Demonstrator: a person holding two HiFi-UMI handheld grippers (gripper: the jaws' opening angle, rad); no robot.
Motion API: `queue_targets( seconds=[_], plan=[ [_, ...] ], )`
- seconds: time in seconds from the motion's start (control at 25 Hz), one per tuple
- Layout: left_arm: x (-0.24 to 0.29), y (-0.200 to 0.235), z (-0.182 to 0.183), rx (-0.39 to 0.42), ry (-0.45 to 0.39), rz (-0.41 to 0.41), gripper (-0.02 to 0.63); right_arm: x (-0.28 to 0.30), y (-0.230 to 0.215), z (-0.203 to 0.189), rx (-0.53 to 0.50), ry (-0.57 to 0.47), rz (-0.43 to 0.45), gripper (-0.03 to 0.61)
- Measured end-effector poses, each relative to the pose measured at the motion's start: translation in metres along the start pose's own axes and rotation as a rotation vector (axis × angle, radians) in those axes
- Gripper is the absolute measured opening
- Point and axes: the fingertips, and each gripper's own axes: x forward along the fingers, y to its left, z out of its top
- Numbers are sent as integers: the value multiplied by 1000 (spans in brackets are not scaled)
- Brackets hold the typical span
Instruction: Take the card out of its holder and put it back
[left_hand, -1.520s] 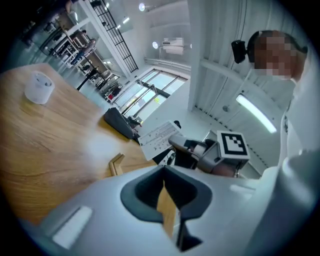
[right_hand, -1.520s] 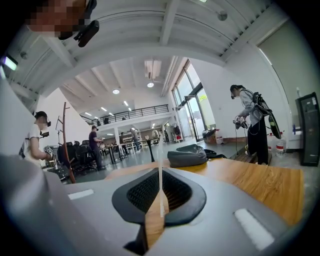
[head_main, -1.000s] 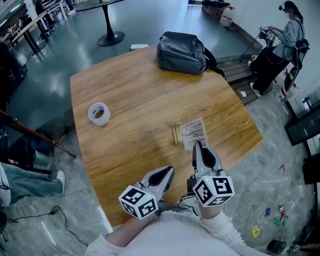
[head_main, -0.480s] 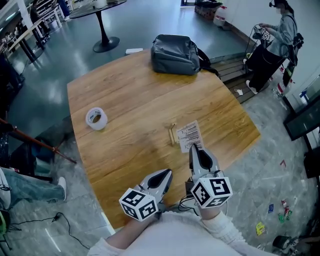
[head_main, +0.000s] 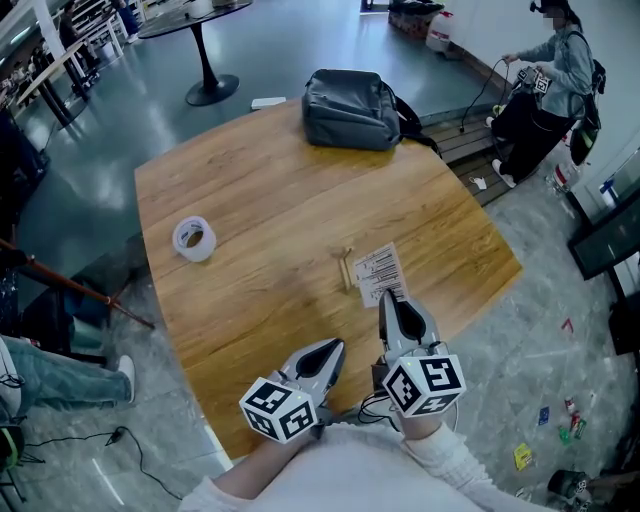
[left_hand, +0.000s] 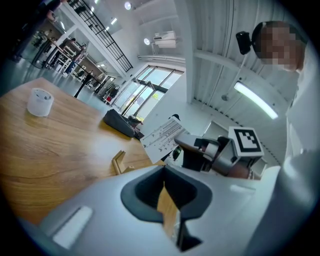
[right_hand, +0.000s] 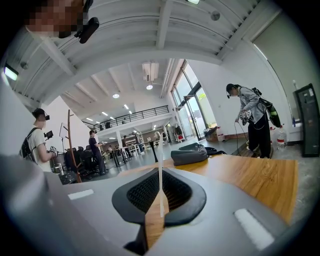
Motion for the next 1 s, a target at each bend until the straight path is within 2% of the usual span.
queue_targets(
  seconds=[0.44, 0.68, 1.0],
  plan=[
    [3, 0, 7, -5, -31, -2, 8, 3, -3, -3, -7, 14, -8, -5],
    [6, 3, 3, -14, -12, 5, 8, 10, -8, -6, -11, 24, -23, -5],
    [11, 21, -10, -70, 22, 20, 8, 33, -20, -14, -19, 56, -49, -5]
  ],
)
